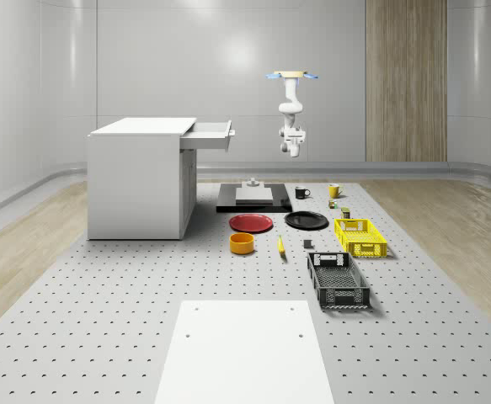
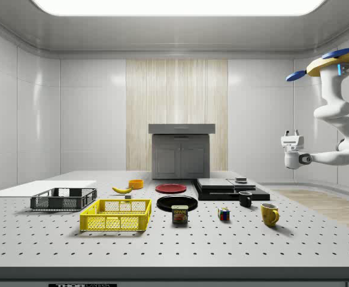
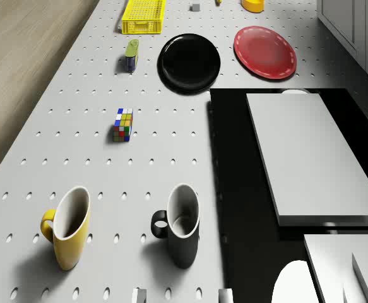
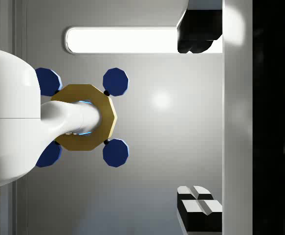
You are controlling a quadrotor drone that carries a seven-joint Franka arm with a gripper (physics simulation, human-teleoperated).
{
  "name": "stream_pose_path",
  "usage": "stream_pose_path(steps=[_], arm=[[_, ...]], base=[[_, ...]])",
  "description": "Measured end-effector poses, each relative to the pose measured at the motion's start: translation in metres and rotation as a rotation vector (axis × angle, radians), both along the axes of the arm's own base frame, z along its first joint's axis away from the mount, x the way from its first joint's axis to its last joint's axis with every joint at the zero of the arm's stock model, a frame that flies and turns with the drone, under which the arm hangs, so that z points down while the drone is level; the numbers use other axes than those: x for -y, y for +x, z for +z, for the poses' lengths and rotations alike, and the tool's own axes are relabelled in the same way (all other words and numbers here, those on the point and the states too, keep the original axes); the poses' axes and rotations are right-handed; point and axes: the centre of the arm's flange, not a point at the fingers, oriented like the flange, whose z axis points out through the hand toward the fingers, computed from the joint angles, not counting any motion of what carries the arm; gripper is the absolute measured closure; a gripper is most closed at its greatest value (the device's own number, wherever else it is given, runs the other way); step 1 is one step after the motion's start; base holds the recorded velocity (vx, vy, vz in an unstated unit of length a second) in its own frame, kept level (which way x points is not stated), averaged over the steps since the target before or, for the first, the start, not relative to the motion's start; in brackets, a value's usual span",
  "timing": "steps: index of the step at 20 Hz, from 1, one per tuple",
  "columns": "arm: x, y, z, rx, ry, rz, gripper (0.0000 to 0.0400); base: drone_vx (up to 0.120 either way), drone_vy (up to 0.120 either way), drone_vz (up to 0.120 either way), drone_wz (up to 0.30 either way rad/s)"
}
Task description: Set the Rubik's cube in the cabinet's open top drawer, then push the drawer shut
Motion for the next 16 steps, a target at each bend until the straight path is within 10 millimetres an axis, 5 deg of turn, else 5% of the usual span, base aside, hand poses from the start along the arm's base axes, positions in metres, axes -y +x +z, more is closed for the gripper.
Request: stream_pose_path(steps=[10, 16], arm=[[0.000, -0.002, 0.066, 0.008, 0.000, 0.000, 0.0000], [0.000, -0.001, 0.085, 0.013, 0.000, 0.000, 0.0000]], base=[[0.004, 0.004, 0.000, 0.000], [0.120, 0.120, 0.000, 0.000]])
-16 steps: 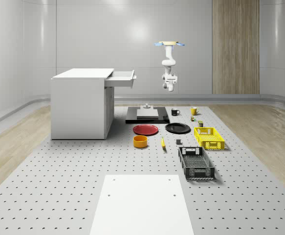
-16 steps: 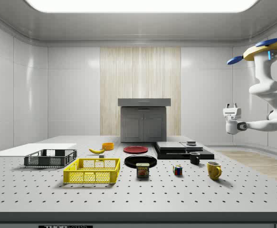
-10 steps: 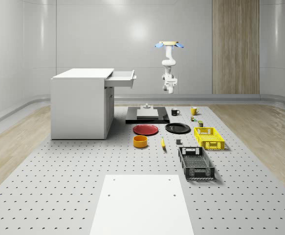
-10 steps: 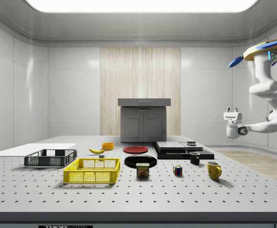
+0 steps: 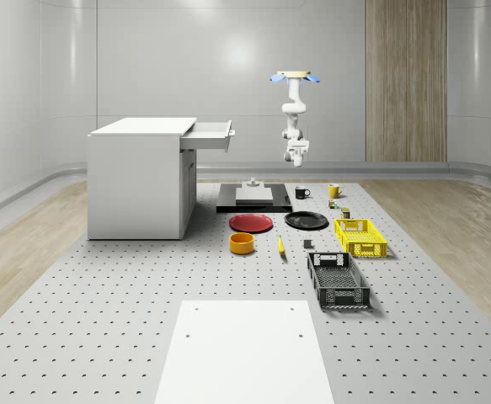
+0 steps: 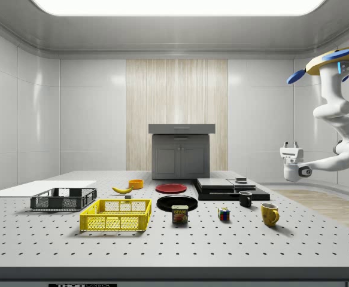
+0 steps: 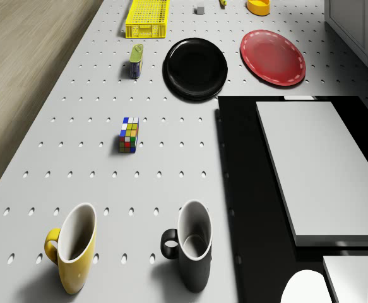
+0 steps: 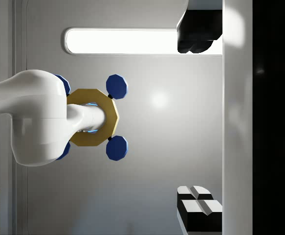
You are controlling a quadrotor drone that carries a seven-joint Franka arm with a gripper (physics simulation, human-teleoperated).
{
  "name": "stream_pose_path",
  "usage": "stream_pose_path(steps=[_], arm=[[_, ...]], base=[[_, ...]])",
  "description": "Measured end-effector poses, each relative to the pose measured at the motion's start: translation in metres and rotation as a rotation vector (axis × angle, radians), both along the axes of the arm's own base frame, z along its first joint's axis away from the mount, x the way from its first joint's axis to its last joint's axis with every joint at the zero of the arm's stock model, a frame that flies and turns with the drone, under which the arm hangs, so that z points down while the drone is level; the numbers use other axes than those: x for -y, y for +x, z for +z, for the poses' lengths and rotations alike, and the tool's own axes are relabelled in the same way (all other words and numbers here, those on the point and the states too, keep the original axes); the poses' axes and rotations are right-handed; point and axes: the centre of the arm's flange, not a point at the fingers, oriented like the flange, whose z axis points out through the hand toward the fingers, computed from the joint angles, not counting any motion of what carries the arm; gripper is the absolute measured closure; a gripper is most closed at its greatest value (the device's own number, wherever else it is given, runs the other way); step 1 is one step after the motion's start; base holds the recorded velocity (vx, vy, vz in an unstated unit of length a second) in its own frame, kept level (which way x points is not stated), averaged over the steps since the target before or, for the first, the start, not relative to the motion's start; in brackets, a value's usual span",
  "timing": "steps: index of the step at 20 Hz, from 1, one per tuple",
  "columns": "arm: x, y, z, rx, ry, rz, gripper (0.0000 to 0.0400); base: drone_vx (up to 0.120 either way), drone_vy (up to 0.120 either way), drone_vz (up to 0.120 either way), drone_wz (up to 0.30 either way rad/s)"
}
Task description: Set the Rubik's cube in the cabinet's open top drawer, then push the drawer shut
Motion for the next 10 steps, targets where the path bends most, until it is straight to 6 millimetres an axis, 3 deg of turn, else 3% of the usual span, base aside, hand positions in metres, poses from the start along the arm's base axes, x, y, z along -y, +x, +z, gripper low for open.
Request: stream_pose_path(steps=[10], arm=[[0.0000, 0.0000, 0.0074, 0.008, 0.000, 0.000, 0.0000]], base=[[0.120, 0.120, 0.000, 0.000]])
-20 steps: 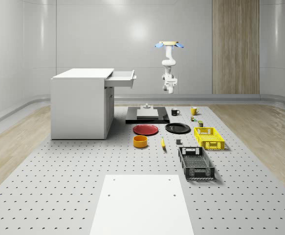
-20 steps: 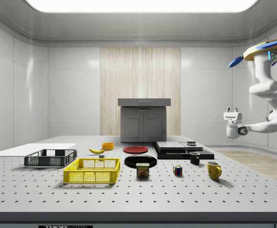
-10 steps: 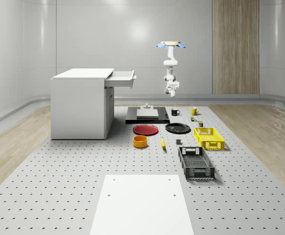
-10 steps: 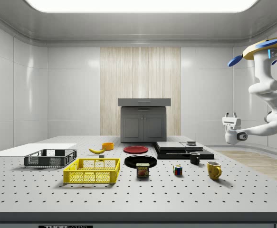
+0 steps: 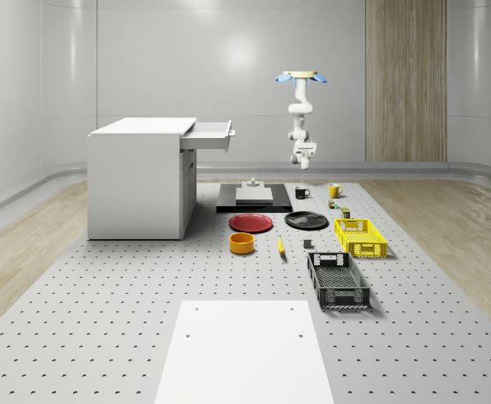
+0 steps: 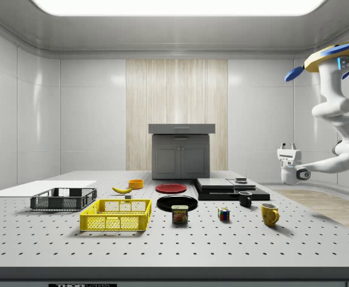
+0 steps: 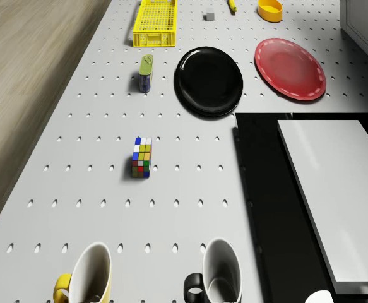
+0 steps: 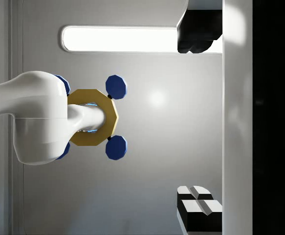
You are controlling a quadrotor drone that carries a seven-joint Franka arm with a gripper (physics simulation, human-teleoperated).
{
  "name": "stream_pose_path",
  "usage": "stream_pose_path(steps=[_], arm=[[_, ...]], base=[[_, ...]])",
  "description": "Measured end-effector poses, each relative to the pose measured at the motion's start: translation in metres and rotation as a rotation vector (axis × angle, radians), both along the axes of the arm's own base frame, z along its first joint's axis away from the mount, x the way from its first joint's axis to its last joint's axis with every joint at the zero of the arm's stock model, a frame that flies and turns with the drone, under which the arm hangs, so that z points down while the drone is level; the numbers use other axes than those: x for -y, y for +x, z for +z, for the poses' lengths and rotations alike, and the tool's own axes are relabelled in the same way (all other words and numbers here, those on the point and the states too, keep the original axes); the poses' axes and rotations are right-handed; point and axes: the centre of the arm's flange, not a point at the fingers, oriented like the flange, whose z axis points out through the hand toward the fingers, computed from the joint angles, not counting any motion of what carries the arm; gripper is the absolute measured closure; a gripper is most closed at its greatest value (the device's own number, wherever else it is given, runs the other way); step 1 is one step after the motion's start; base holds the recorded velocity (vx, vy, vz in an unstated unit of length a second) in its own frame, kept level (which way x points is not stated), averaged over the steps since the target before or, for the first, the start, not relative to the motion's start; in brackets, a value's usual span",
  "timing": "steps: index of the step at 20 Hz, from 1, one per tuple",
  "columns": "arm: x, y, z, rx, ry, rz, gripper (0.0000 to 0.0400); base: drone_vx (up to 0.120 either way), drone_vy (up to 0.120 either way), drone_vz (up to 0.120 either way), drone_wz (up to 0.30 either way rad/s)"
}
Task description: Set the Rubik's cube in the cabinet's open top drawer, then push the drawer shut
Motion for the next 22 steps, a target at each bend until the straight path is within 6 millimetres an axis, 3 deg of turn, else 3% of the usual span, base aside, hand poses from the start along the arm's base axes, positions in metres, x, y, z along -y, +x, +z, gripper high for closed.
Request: stream_pose_path(steps=[22], arm=[[-0.0012, -0.0016, 0.0007, 0.017, -0.012, 0.000, 0.0000]], base=[[0.120, 0.120, 0.000, 0.000]])
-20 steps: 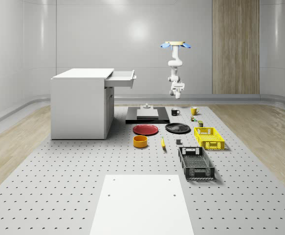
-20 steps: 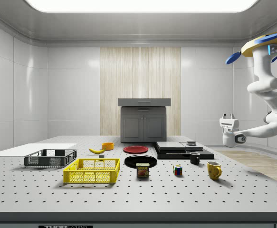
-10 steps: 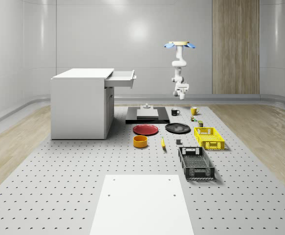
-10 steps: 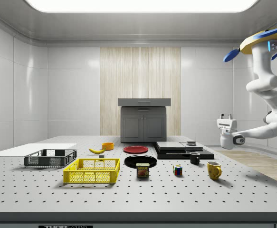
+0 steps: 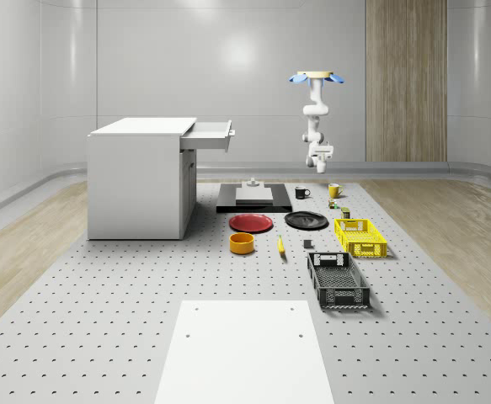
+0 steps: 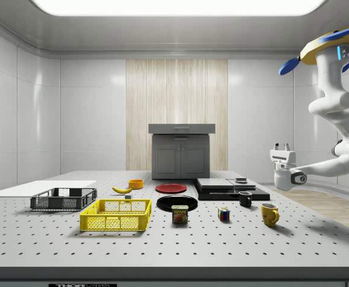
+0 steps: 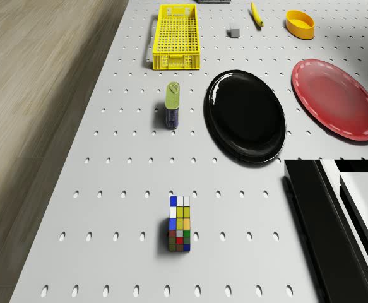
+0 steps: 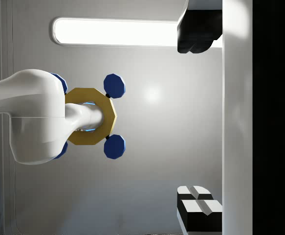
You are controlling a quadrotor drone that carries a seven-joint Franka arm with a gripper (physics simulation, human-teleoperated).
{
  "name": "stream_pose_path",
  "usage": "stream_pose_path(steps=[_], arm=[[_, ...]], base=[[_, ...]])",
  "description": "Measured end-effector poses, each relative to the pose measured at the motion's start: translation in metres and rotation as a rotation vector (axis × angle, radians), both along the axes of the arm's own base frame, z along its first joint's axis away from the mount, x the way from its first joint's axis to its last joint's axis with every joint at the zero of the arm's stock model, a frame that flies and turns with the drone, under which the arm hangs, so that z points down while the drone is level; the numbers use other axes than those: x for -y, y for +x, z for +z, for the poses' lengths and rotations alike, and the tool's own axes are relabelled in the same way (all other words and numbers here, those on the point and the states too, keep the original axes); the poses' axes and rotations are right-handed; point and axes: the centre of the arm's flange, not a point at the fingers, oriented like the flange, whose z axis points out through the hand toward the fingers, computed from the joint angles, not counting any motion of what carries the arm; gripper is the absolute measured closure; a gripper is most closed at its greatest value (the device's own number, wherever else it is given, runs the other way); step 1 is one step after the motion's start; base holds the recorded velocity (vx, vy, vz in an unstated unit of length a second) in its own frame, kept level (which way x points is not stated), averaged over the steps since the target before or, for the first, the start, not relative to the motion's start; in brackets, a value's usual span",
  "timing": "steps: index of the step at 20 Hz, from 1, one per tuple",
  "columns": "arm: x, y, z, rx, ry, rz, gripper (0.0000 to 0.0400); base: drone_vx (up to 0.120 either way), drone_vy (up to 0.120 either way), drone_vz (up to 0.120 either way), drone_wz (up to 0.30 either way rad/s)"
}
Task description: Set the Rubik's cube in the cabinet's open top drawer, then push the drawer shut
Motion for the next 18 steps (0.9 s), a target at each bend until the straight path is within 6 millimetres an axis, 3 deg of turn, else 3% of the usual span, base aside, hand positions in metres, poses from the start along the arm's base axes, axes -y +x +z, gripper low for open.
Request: stream_pose_path(steps=[3, 12, 18], arm=[[-0.001, 0.000, 0.000, 0.002, -0.008, 0.000, 0.0000], [-0.008, -0.001, 0.000, 0.009, -0.081, -0.002, 0.0000], [-0.024, -0.001, -0.003, 0.013, -0.243, -0.006, 0.0000]], base=[[0.120, 0.120, 0.000, 0.000], [0.120, 0.000, 0.000, 0.000], [0.120, 0.000, 0.000, 0.000]])
